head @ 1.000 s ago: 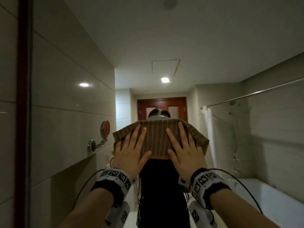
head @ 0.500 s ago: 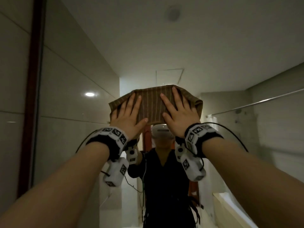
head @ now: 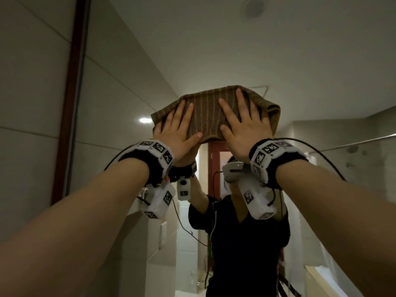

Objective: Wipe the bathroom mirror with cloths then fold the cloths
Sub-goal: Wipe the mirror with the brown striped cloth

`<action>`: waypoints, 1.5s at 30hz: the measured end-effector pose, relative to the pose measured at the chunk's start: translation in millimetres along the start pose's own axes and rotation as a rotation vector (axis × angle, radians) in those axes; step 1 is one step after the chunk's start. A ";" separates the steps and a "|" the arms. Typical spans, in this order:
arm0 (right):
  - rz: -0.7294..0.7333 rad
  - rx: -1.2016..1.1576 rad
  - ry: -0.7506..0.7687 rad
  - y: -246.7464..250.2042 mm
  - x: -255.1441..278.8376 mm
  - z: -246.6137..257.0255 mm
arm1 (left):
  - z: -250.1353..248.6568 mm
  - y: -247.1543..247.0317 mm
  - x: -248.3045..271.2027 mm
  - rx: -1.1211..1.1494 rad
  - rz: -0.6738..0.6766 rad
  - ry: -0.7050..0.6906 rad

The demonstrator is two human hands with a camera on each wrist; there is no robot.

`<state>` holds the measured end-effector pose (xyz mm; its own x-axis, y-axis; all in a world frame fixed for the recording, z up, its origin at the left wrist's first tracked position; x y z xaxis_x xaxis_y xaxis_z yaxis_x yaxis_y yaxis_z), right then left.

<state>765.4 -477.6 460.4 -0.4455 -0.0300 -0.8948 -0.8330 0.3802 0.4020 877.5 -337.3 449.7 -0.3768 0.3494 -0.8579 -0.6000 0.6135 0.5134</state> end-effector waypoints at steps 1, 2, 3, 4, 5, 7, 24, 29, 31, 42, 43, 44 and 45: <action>-0.008 0.000 0.004 -0.5 1.6 1.2 | -0.1 -1.9 1.7 -0.006 -0.008 0.005; -0.016 -0.003 0.007 -1.2 3.0 3.5 | 0.8 -3.0 3.8 -0.018 -0.016 0.008; -0.022 -0.006 0.008 -2.0 5.5 5.5 | 1.5 -4.7 7.1 -0.023 -0.018 0.007; -0.028 -0.010 0.010 -3.0 8.1 8.2 | 3.2 -6.4 10.4 -0.027 -0.018 0.003; -0.033 -0.014 0.011 -4.7 10.8 11.2 | 5.4 -7.7 14.1 -0.033 -0.017 -0.005; -0.040 -0.005 0.019 -8.8 15.9 17.4 | 11.3 -8.9 20.1 -0.042 -0.032 -0.021; -0.031 -0.005 0.011 -43.2 59.2 76.8 | 65.1 -31.9 75.2 0.001 -0.094 -0.112; -0.007 -0.056 0.025 -67.0 103.9 111.7 | 90.9 -55.3 127.7 0.016 -0.064 -0.093; 0.021 -0.069 0.031 -78.3 122.3 125.7 | 103.3 -65.0 147.3 0.021 -0.051 -0.092; 0.082 -0.019 0.030 -94.6 134.1 144.4 | 126.3 -70.9 161.1 0.023 0.063 -0.079; 0.084 -0.010 0.030 -94.4 132.5 145.0 | 127.7 -69.3 158.7 0.020 0.069 -0.083; 0.083 -0.005 0.036 -93.6 129.2 147.0 | 130.9 -67.0 155.0 0.021 0.075 -0.086; 0.080 -0.001 0.040 -92.1 124.3 150.5 | 135.6 -63.2 149.6 0.022 0.072 -0.090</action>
<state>836.1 -377.2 282.8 -0.5235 -0.0359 -0.8513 -0.7942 0.3822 0.4723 954.8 -227.8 286.1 -0.3531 0.4547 -0.8176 -0.5572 0.5998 0.5742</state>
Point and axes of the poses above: each hand's wrist, its own x-axis away from the middle knuckle, its own y-axis out of the back of the hand, z = x × y, the point moved 8 cm from there along -x, towards the middle knuckle, and after that the axes turned 3 degrees about y, right-handed, at the moved point
